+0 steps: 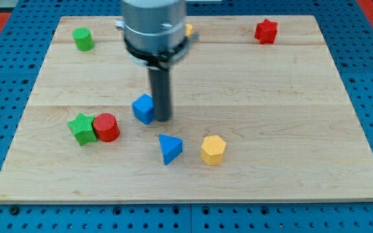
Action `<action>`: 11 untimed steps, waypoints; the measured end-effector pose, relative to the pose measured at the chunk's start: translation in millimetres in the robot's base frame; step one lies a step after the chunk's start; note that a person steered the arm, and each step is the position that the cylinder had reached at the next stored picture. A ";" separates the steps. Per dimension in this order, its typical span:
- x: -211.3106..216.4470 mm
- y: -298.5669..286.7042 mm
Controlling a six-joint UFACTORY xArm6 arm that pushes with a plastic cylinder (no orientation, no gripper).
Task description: Slide the green star below the red star vertically
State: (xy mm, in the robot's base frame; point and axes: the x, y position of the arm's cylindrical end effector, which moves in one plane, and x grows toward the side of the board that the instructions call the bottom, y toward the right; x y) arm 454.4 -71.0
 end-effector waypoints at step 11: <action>-5.5 -30.3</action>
State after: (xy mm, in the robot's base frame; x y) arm 448.9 -101.2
